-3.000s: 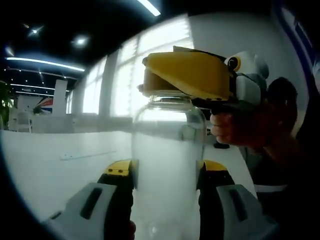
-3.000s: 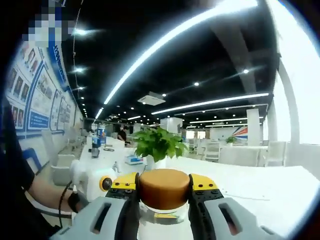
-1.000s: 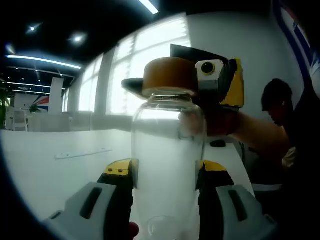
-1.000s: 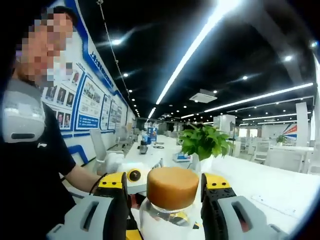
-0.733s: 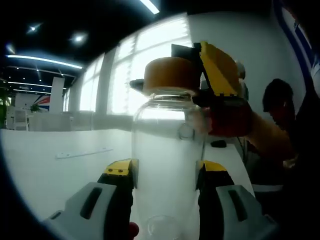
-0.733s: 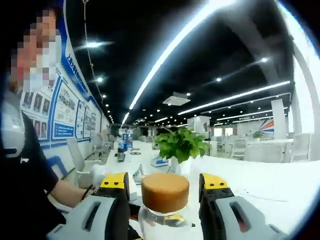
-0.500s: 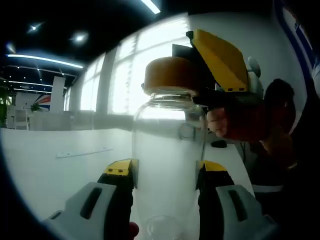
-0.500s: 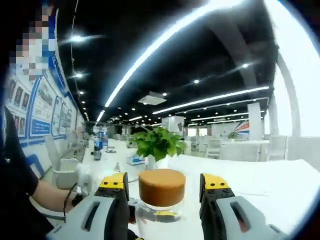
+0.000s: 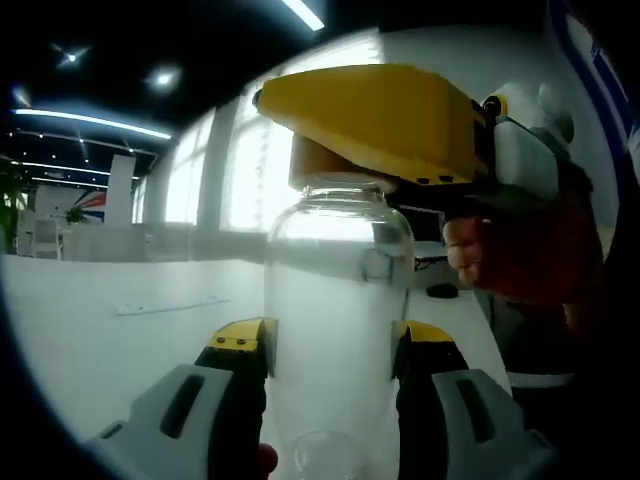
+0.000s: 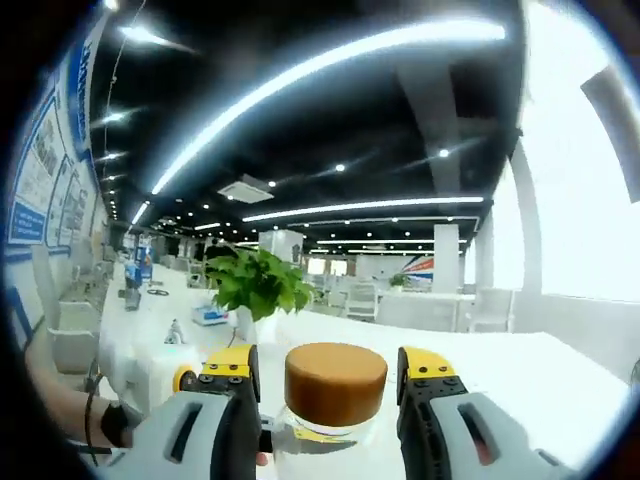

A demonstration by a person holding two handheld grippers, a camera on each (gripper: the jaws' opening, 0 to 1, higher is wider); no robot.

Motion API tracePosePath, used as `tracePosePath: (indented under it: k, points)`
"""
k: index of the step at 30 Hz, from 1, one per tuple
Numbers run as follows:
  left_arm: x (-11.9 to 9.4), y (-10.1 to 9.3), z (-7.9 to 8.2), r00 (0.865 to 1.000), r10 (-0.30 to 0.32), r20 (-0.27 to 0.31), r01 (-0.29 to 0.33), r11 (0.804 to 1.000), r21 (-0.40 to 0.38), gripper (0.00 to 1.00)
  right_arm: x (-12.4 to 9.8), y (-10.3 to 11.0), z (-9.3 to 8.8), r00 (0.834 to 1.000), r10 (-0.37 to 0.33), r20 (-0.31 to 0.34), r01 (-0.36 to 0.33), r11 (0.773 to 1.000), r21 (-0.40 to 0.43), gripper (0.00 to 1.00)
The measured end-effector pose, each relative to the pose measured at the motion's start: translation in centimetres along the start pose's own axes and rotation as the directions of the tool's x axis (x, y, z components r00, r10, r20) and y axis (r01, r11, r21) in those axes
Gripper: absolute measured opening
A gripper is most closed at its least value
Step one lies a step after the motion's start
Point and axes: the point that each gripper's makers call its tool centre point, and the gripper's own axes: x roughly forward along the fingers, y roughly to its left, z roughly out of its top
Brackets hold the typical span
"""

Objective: Open cup lid place lid on tabletop

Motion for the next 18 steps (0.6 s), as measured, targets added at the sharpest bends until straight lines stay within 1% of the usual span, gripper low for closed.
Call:
tracePosePath:
  k: [2,4,6,9,14,16,18]
  points:
    - [0.0,0.01,-0.01,1.0,0.002,-0.001,-0.002,1.0,0.0,0.4,-0.03,-0.02,-0.19,1.0,-0.014,-0.012,0.013,1.0,-0.013,0.47]
    - [-0.01,0.03,-0.02,1.0,0.004,-0.002,-0.004,1.0,0.0,0.4,-0.06,-0.22,-0.43,0.999,-0.028,-0.021,0.028,0.999,-0.019,0.44]
    - [-0.01,0.04,-0.03,1.0,0.004,-0.002,-0.004,1.0,0.001,0.4,-0.14,-0.53,-0.59,0.999,-0.043,-0.023,0.043,0.999,-0.001,0.42]
    - [-0.04,0.05,-0.01,1.0,0.006,-0.001,-0.006,1.0,0.0,0.4,-0.18,-0.6,-0.78,0.998,-0.049,-0.03,0.049,0.999,0.005,0.4]
    - [-0.1,-0.01,0.01,1.0,0.008,0.0,-0.008,1.0,0.001,0.4,-0.17,-0.5,-0.73,0.998,-0.059,-0.023,0.059,0.998,0.021,0.37]
    - [-0.12,-0.03,0.0,1.0,0.009,-0.001,-0.009,1.0,0.001,0.4,-0.16,-0.73,-0.68,0.997,-0.074,-0.017,0.075,0.997,0.037,0.33]
    - [-0.14,-0.03,-0.01,1.0,0.009,-0.001,-0.009,1.0,0.0,0.4,-0.2,-0.77,-0.65,0.997,-0.074,-0.013,0.074,0.996,0.046,0.33]
